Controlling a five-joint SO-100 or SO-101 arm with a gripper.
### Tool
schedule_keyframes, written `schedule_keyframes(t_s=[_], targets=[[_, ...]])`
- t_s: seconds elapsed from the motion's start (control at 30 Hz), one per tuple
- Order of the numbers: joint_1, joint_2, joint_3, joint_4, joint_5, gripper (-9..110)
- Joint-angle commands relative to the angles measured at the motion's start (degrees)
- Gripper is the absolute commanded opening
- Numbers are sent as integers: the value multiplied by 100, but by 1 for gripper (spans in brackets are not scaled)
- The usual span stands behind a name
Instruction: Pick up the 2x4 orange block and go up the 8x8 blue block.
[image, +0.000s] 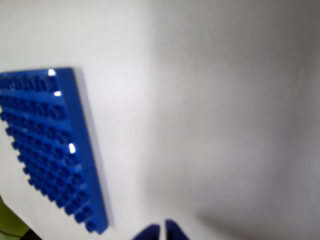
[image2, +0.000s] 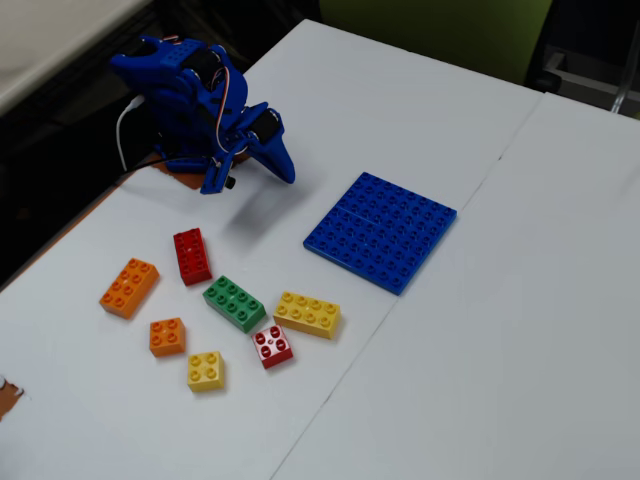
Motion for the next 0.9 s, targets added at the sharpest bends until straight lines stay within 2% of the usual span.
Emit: schedule_keyframes(t_s=[0.0, 0.7, 0.8, 0.87], targets=[[-26, 237, -18, 18, -44, 0], [-9, 237, 0, -44, -105, 0], [26, 237, 88, -352, -905, 0], [44, 237, 255, -958, -3234, 0]])
